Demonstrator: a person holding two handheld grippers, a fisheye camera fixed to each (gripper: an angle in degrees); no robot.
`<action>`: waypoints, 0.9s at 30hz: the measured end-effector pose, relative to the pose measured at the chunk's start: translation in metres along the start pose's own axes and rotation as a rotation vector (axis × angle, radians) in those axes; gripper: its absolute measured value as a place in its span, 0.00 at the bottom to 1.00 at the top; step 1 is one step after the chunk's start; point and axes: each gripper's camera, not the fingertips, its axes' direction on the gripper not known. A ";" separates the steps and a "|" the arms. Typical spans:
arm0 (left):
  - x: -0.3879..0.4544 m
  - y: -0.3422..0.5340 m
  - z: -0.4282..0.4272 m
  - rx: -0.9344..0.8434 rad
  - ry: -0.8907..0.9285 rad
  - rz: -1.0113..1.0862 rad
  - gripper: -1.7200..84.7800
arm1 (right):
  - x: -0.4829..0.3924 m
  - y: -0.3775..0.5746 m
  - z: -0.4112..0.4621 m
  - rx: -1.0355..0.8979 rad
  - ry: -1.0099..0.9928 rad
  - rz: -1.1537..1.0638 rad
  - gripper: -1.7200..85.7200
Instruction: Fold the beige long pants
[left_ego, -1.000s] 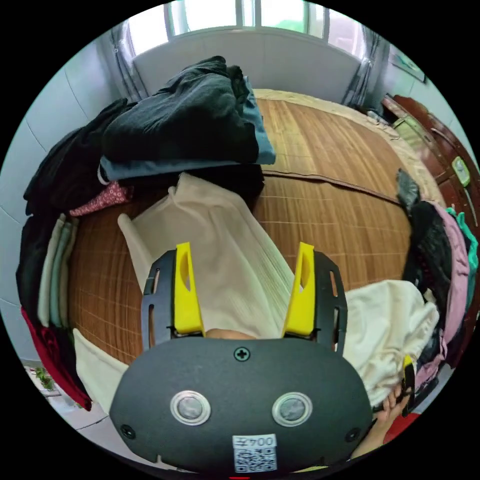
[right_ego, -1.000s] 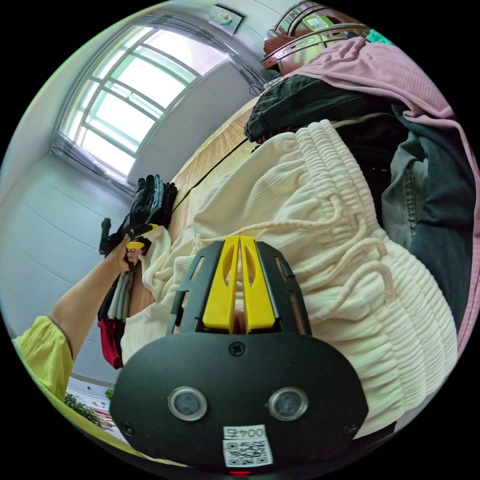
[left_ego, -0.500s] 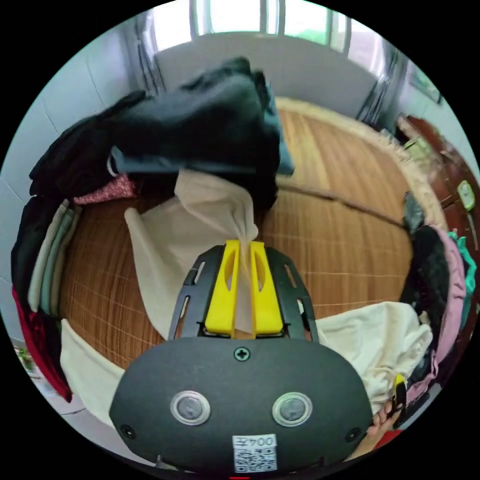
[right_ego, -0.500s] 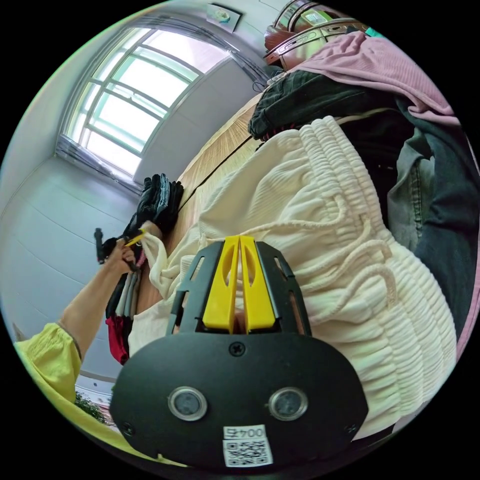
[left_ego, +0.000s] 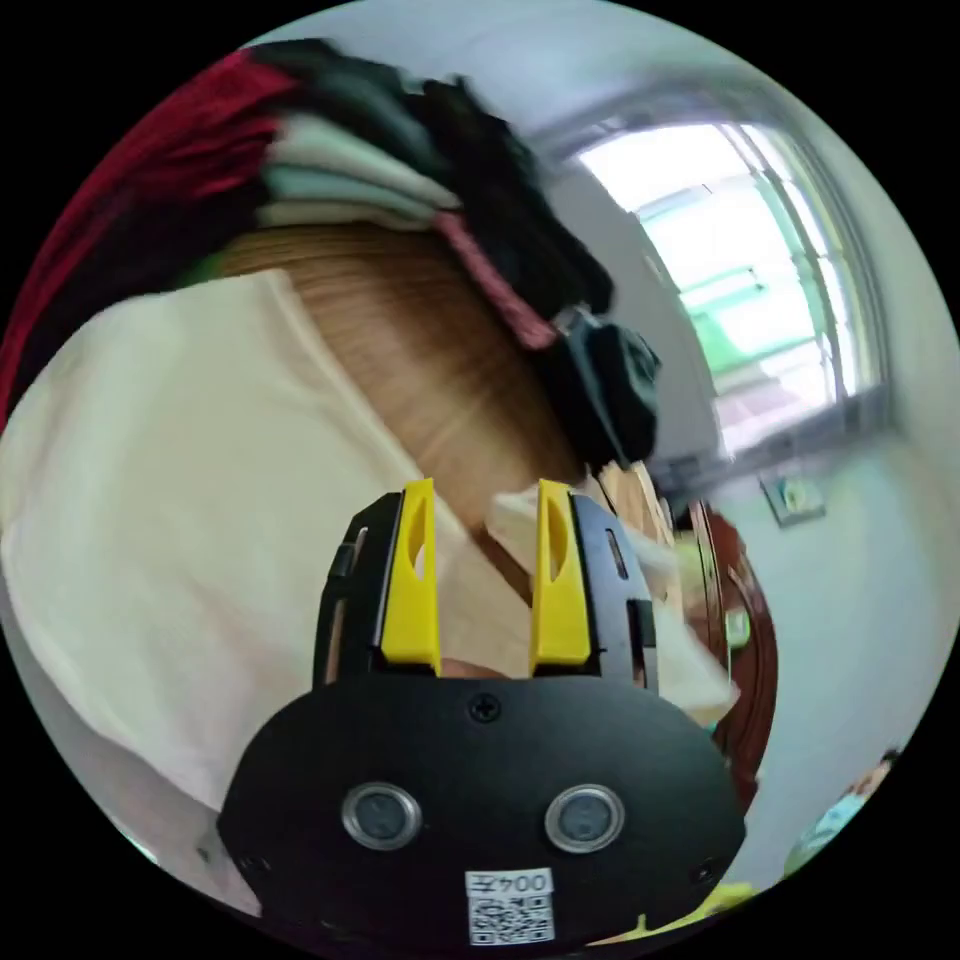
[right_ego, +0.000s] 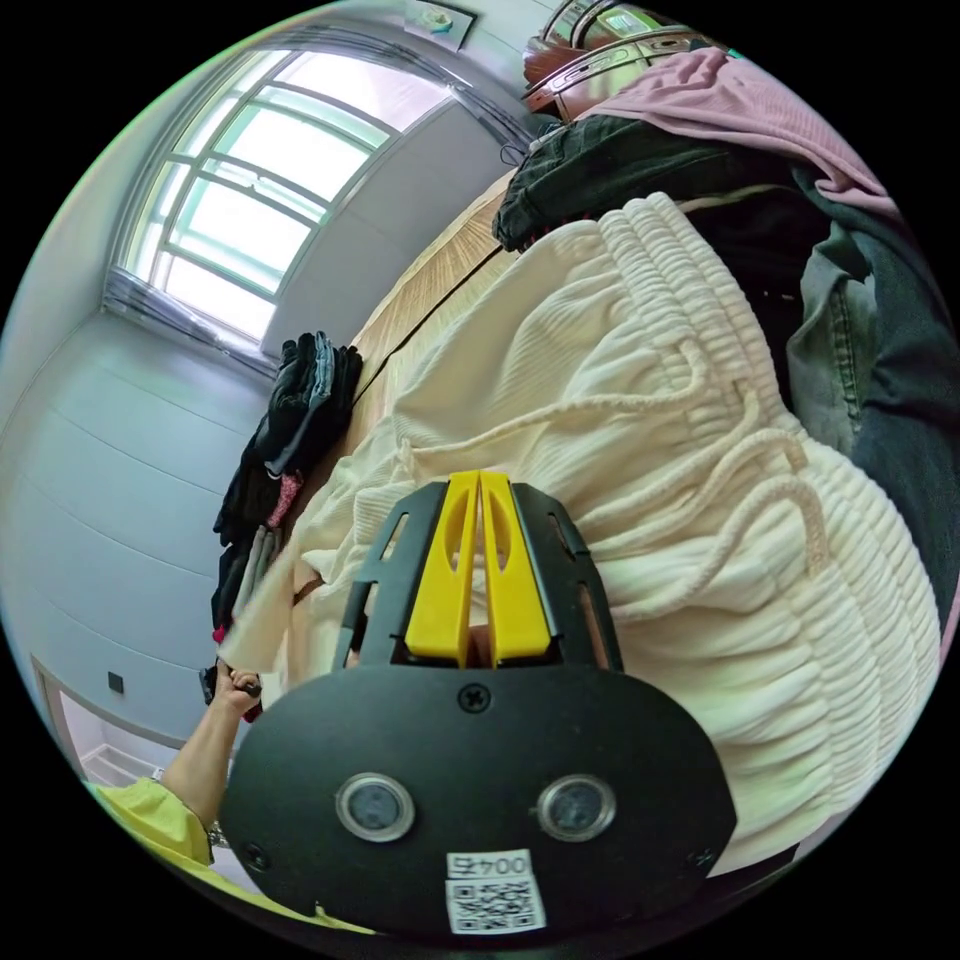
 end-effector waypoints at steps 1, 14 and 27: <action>-0.014 0.001 -0.010 0.038 -0.024 -0.049 0.18 | 0.002 -0.001 0.001 -0.001 -0.002 0.001 0.01; 0.233 0.167 0.183 -0.442 -0.345 1.137 0.25 | 0.012 -0.016 0.006 -0.013 0.001 -0.026 0.01; 0.184 0.323 0.290 -0.548 -0.705 1.510 0.09 | 0.013 -0.041 -0.006 0.007 -0.013 -0.026 0.01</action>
